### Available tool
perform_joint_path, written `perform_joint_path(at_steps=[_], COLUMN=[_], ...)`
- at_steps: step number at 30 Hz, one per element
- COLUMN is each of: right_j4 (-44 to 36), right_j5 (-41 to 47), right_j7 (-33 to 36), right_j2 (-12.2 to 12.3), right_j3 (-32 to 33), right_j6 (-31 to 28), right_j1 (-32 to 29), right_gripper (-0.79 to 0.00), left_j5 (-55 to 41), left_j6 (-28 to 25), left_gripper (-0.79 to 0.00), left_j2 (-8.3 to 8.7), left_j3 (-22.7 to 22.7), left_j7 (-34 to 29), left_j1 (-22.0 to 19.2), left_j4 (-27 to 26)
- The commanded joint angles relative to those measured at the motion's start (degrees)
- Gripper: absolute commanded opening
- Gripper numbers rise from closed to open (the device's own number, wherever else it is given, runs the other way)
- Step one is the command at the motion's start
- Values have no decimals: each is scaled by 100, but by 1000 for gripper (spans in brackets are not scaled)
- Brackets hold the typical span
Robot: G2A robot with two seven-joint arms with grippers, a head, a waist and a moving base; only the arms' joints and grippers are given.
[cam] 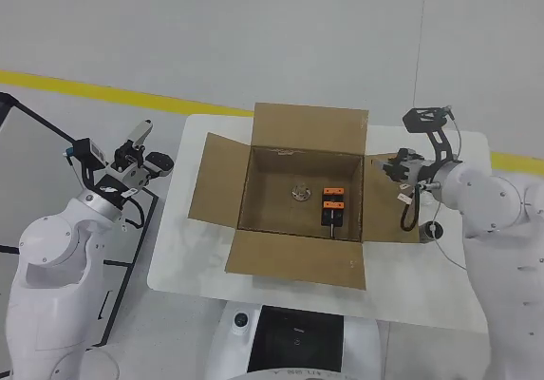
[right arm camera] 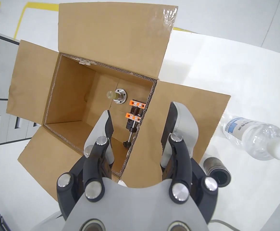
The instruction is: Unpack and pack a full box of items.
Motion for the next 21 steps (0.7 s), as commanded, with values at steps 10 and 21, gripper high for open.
perform_joint_path(at_steps=[10,21], right_j4=[149,1804], right_j5=[201,68], right_j7=[-456,-1053], right_j2=[-103,-376], right_j3=[-1249,-2591], right_j6=[-800,-701], right_j1=[324,1367], right_gripper=[-111,0], left_j5=[0,0], left_j6=[0,0], left_gripper=[0,0], left_j2=[0,0], left_j3=[0,0], left_j7=[0,0], left_j1=[0,0], left_j4=[0,0])
